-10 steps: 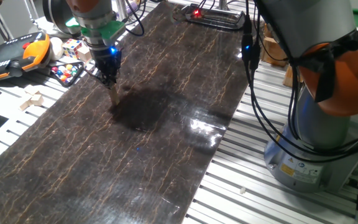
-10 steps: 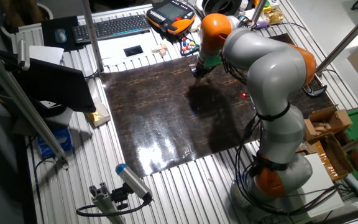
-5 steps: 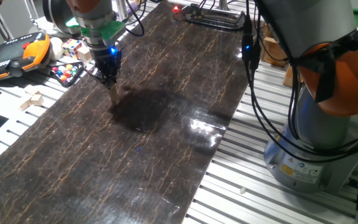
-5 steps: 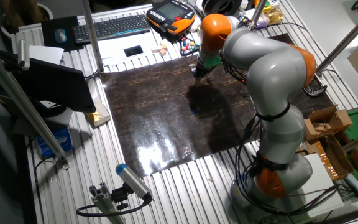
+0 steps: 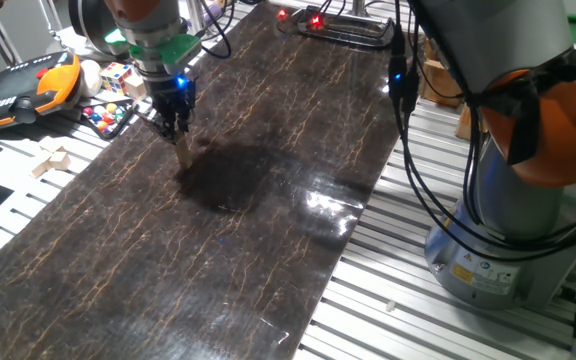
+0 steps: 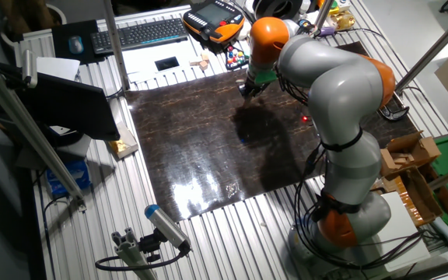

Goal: Stack the blocks in a vertical line of five

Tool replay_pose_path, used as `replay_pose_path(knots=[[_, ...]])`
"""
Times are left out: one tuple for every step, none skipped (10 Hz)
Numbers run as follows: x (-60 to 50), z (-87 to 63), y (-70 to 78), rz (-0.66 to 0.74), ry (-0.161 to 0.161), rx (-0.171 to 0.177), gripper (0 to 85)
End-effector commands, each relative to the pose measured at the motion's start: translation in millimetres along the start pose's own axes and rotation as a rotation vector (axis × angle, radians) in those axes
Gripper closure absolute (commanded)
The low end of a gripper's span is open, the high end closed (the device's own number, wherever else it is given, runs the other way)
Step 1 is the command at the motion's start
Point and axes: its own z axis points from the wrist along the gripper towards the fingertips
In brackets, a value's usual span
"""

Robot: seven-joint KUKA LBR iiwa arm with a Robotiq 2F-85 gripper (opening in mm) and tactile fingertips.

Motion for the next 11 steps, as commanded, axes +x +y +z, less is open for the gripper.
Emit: replay_pose_path(knots=[[0.0,0.1,0.0,0.0,0.001,0.0,46.3],[0.0,0.1,0.0,0.0,0.004,0.0,46.0],[0.0,0.0,-0.1,0.0,0.004,0.0,45.7],[-0.1,0.1,0.0,0.0,0.004,0.002,45.7],[-0.3,0.3,0.0,0.0,0.004,0.002,45.3],[-0.4,0.4,0.0,0.0,0.004,0.002,45.0],[-0.4,0.2,-0.3,0.0,0.002,0.002,45.0],[-0.4,-0.1,-0.7,0.0,0.002,0.003,44.7],[-0.3,-0.8,-0.9,0.0,0.002,0.003,44.7],[-0.5,-2.4,-0.6,0.003,0.002,0.005,44.7],[-1.2,-5.9,0.2,0.004,0.005,0.012,44.7]])
